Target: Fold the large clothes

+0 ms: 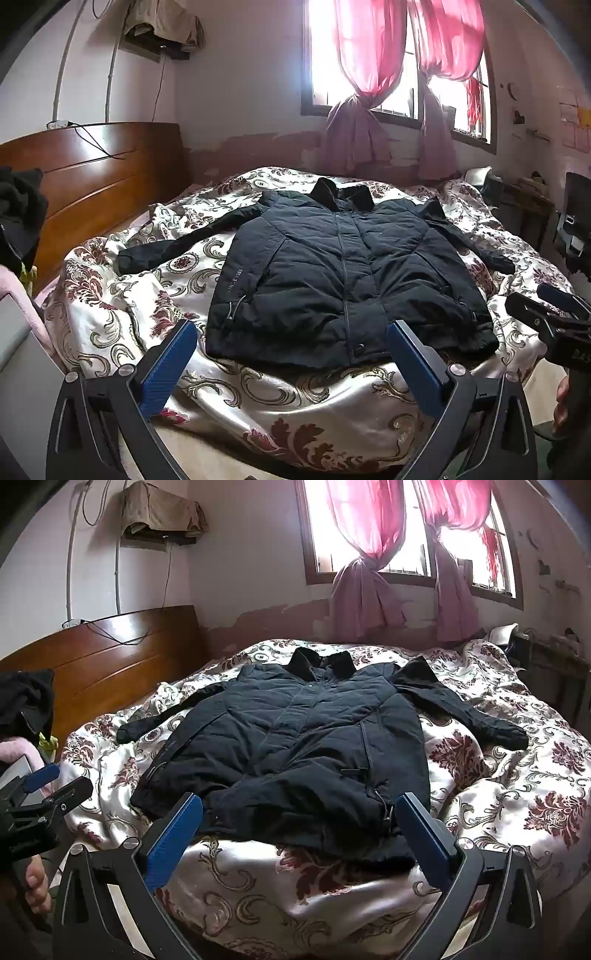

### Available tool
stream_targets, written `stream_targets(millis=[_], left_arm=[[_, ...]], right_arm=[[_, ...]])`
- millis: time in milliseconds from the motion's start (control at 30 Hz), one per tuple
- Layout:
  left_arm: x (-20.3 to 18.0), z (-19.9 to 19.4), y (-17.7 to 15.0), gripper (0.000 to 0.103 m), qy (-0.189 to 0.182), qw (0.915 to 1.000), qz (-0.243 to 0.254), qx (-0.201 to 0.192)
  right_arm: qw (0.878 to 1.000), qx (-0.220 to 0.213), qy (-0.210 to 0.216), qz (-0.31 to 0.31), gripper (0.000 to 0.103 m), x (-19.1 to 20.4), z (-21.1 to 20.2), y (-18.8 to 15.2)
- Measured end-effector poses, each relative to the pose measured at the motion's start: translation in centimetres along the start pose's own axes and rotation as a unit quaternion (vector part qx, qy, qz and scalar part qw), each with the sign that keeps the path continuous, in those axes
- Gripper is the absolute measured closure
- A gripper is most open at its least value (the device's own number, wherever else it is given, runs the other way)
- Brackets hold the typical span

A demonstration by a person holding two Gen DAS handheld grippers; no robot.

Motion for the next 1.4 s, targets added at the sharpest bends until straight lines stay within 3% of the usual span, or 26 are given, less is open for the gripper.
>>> stream_targets(millis=[1400], left_arm=[[-0.15,-0.21,0.09,0.000,-0.006,1.0000,-0.002,-0.001]], right_arm=[[1.000,0.004,0.001,0.004,0.001,-0.25,0.18,-0.16]])
Point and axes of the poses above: each gripper's, at about its wrist camera, not at the fingertips, and z roughly the way its jaws point, x to its left, y to its top, the point moved 5 cm from there along z, roughly the way its jaws point, and after that the axes turned 6 degrees about -x, right-handed, at the moved point
